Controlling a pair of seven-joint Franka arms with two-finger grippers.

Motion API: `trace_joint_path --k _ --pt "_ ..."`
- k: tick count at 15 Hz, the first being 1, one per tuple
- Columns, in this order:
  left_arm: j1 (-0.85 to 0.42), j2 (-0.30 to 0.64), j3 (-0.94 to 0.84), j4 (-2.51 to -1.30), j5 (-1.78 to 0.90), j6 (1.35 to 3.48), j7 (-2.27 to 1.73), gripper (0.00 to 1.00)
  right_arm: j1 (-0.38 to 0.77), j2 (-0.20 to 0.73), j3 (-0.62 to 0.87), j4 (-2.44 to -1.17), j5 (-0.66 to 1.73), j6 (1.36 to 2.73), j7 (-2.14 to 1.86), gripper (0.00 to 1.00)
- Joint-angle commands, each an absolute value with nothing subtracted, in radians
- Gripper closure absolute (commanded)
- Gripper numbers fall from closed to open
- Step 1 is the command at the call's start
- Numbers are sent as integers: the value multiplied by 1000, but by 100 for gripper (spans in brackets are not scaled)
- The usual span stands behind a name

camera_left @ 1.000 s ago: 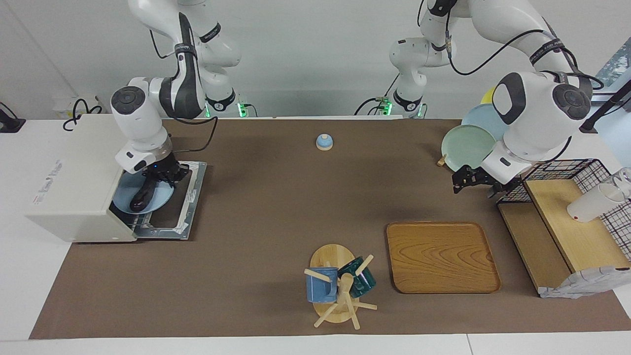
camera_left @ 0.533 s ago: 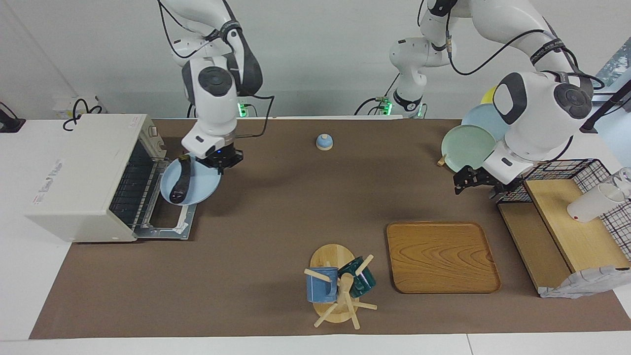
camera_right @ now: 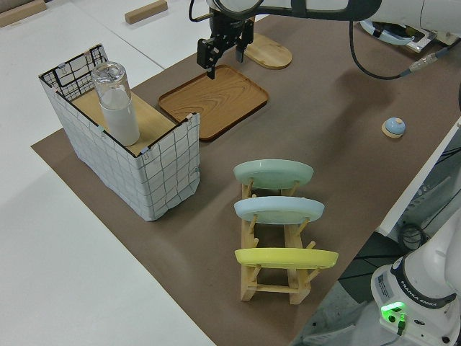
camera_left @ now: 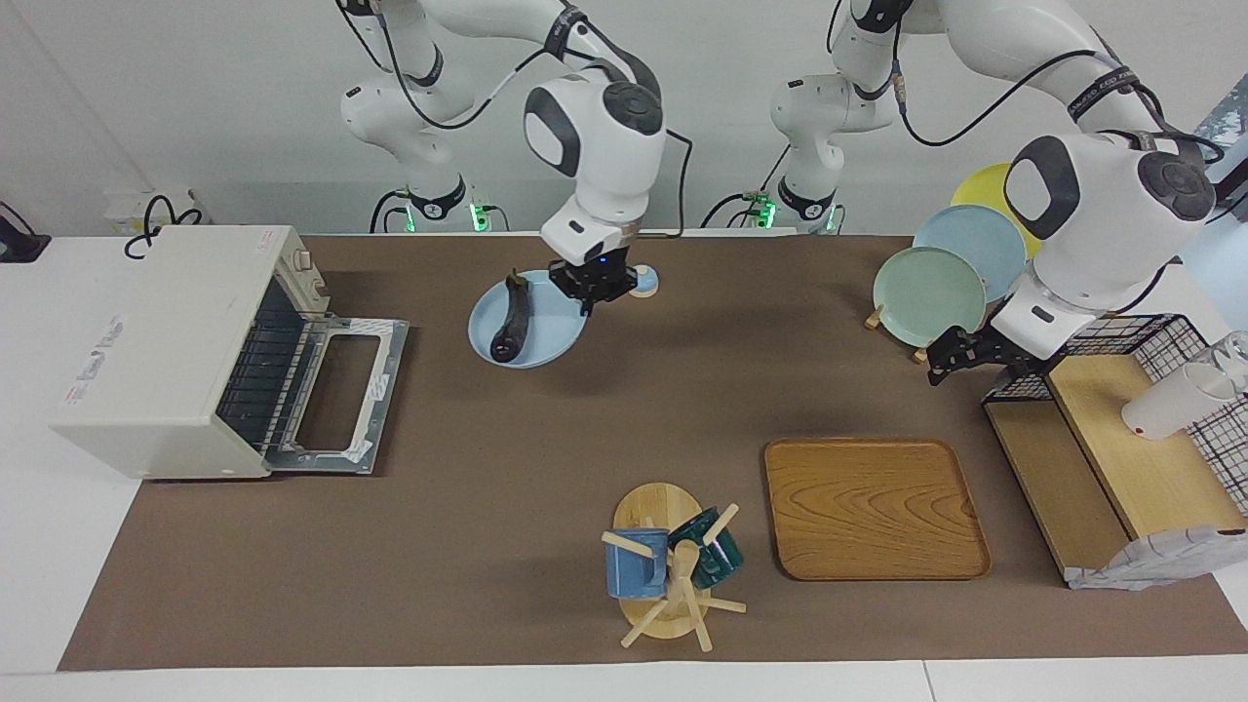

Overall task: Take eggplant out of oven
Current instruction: 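Pull the plate with eggplant out and set it mid-table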

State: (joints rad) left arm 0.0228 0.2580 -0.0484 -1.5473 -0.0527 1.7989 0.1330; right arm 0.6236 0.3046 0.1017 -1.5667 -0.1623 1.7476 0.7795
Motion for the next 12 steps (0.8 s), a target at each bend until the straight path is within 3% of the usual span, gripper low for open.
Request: trace_joint_path --k 1,6,12 --pt "34 247 -49 -1551 -67 1804 140 0 687 547 98 -1304 -159 1731 874 100" --pt "49 247 -49 -1543 -67 1804 140 0 742 615 100 -1351 -163 1922 919 100" --pt "60 247 -49 -1545 -66 1812 140 0 739 609 101 -1454 -152 2087 911 99"
